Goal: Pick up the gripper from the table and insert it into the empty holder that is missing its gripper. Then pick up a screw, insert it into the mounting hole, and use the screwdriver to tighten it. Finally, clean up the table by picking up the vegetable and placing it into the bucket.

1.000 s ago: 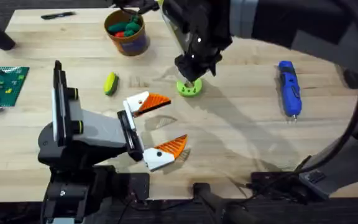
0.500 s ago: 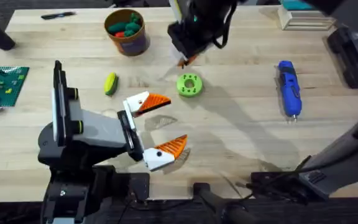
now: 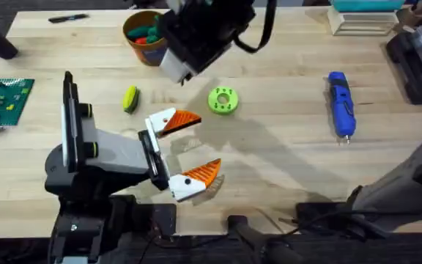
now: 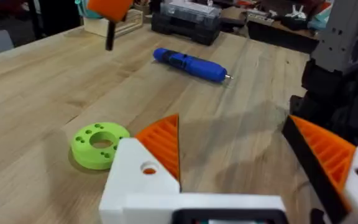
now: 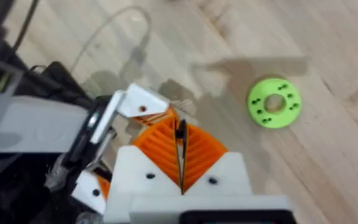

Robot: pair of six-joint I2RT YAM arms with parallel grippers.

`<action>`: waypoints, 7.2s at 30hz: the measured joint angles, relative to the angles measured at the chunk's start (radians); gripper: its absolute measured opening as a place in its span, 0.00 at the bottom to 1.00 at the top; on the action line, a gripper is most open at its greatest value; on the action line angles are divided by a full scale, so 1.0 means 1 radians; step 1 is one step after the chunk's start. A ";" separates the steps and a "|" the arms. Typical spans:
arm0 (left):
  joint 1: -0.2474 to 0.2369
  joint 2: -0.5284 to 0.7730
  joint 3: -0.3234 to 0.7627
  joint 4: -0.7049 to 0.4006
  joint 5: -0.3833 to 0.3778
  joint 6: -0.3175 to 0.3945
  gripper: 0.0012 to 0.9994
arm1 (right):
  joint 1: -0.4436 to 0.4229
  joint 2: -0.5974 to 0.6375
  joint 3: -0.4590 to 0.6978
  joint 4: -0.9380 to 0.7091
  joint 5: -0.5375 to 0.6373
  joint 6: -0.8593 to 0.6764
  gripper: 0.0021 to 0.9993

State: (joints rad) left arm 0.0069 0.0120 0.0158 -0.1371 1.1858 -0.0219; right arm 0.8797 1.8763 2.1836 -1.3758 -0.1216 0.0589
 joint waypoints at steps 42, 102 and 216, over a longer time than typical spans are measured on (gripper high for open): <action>0.000 0.000 0.000 0.000 0.000 0.000 0.99 | 0.145 0.078 0.008 -0.006 -0.003 0.020 0.00; 0.000 0.000 0.000 -0.001 0.000 -0.005 0.99 | 0.145 0.165 0.009 -0.009 -0.011 0.028 0.15; 0.000 0.000 0.000 -0.001 0.001 0.007 0.01 | -1.139 -0.028 -0.932 0.532 0.128 -0.180 0.99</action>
State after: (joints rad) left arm 0.0071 0.0120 0.0158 -0.1379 1.1866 -0.0151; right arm -0.2592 1.8487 1.2519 -0.8438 0.0066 -0.1206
